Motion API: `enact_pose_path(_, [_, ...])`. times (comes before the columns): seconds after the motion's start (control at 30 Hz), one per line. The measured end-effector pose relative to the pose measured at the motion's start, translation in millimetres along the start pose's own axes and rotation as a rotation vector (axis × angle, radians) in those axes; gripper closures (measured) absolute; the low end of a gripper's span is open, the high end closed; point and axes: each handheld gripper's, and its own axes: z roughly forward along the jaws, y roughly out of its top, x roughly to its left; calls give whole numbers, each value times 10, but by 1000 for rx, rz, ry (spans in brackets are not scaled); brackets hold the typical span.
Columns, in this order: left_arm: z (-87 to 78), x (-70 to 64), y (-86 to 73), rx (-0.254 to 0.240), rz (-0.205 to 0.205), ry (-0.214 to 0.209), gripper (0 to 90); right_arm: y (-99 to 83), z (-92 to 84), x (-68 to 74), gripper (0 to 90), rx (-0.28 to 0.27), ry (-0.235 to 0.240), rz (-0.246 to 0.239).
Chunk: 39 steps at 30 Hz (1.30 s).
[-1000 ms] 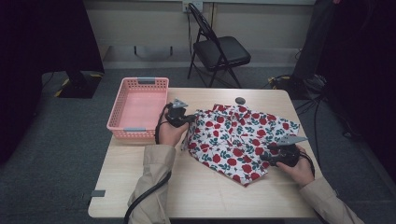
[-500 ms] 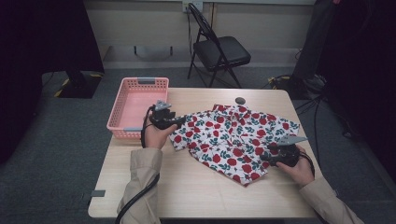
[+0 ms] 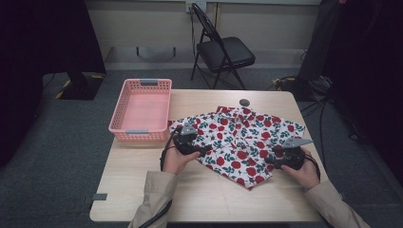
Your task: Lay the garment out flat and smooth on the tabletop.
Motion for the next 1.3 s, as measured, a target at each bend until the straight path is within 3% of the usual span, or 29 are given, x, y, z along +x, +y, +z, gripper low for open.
enact_pose_path(0.17, [84, -166, -155, 26, 14, -26, 208, 0, 0, 0, 372, 0, 0, 0])
enact_pose_path(0.3, [176, -311, -269, 75, 14, -48, 198, 0, 0, 0, 372, 0, 0, 0])
enact_pose_path(0.43, [232, -386, -290, 100, 74, -24, 193, 0, 0, 0, 372, 0, 0, 0])
enact_pose_path(0.5, [268, -405, -303, 107, 71, -22, 189, 0, 0, 0, 372, 0, 0, 0])
enact_pose_path(0.8, [368, -442, -322, 155, 147, 25, 182, 3, 2, -5, 372, 1, -2, -1])
enact_pose_path(1.3, [544, -284, -184, 157, 145, 31, 178, 113, 127, -223, 374, 1, 0, -3])
